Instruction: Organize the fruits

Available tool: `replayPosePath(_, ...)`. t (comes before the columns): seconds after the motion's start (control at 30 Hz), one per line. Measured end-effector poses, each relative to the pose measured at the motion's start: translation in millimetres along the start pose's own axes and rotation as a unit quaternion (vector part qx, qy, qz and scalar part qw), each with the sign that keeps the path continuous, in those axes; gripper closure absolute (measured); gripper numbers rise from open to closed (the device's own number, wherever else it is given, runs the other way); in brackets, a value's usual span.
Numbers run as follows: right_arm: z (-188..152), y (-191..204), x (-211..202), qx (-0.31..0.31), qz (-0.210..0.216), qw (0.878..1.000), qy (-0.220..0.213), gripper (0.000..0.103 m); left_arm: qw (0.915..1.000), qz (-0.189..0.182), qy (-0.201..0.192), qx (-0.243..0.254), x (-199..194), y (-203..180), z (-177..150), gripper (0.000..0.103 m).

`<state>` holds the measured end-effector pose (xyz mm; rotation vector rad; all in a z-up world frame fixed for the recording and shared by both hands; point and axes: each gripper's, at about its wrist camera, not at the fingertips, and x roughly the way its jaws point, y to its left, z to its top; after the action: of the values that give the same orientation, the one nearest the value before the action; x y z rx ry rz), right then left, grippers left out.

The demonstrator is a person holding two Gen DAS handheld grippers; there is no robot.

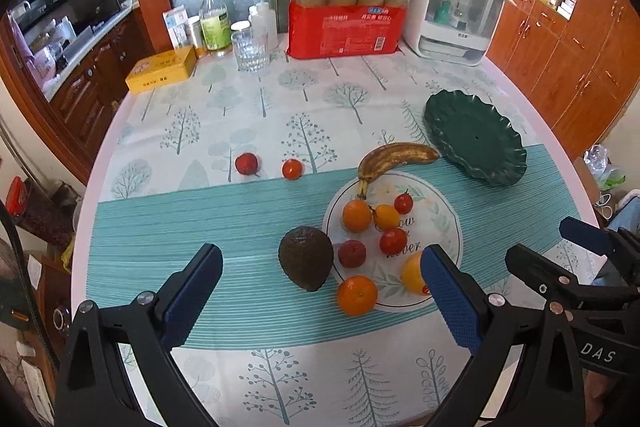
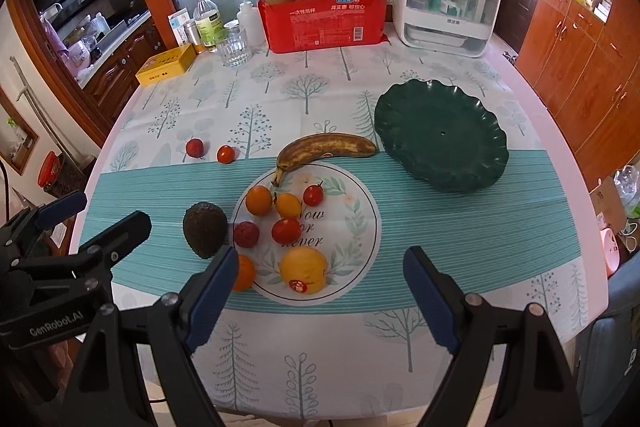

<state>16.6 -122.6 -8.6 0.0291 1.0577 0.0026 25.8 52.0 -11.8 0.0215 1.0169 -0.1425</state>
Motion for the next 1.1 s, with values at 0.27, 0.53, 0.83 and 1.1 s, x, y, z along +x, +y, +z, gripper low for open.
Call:
replayPosePath(0.27, -6.7, 4.5, 27.9, 0.019, 0.001, 1.000, 0.020, 0.018, 0.9990, -0.018, 0.041, -0.010, 31.9, 21.2, -3.8, 0.004)
replayPosePath(0.53, -20.2, -0.9, 66.1, 0.045, 0.001, 0.997, 0.056, 0.018, 0.9976, -0.003, 0.069, -0.004, 69.5, 31.7, -10.1, 0.004)
replayPosePath(0.83, -36.7, -3.6, 101.7, 0.051, 0.014, 0.994, 0.090, 0.020, 0.9906, -0.027, 0.131, -0.030, 120.7, 44.6, -28.7, 0.004)
replayPosePath(1.1, -43.3, -2.1, 124.8, 0.053, 0.021, 0.993, 0.105, 0.023, 0.9869, -0.046, 0.147, -0.046, 142.0, 49.4, -33.6, 0.004)
